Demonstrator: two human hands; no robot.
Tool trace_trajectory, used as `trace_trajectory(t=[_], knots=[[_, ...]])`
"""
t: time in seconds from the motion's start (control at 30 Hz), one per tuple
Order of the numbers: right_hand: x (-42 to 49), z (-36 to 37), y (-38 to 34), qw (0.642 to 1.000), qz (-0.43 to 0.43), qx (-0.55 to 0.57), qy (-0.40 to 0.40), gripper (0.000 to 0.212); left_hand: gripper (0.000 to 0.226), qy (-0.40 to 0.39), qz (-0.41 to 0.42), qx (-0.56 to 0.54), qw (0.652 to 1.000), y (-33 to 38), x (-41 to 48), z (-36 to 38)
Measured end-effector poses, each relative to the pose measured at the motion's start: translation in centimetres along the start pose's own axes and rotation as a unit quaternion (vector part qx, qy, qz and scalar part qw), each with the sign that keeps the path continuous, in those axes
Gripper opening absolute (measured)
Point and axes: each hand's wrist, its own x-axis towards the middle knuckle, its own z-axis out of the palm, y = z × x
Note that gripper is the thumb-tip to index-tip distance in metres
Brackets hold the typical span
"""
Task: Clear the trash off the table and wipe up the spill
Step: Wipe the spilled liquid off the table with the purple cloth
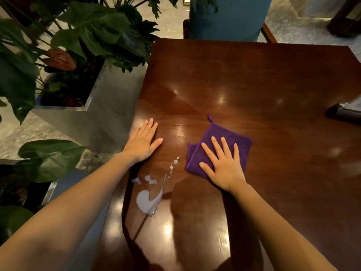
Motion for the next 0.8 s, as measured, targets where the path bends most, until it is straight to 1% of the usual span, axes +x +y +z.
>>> trace_trajectory(t=[0.1,0.13,0.2,0.27,0.37,0.47,0.6,0.8], knots=[[1.5,-0.1,-3.0,1.0,-0.016,0.006,-0.01,0.068,0.068,0.038,-0.025,-0.023,0.999,-0.2,-2.8,0.1],[2.0,-0.1,-4.1,1.0,-0.021,0.012,-0.012,0.068,0.073,0.051,-0.038,-0.033,0.997,-0.4,-4.5,0.3],[2.7,0.1,-6.3,0.999,-0.035,0.023,-0.019,0.068,0.094,0.083,-0.065,-0.07,0.992,-0.9,-8.7,1.2],[3.3,0.2,-8.4,0.998,-0.044,0.026,-0.024,0.065,0.104,0.095,-0.103,-0.106,0.984,-1.1,-13.7,2.8],[3.7,0.3,-11.4,0.998,-0.054,0.032,-0.029,0.061,0.097,0.093,-0.149,-0.115,0.978,0.0,-21.0,5.7],[3.6,0.5,-13.9,0.997,-0.067,0.035,-0.033,0.061,0.08,0.089,-0.171,-0.06,0.979,1.6,-25.9,8.2],[3.3,0.7,-16.3,0.995,-0.084,0.032,-0.041,0.061,0.073,0.09,-0.186,-0.001,0.978,2.9,-28.2,9.6],[1.9,1.1,-19.1,0.991,-0.102,0.033,-0.076,0.058,0.073,0.094,-0.23,0.018,0.969,3.6,-30.5,10.5]])
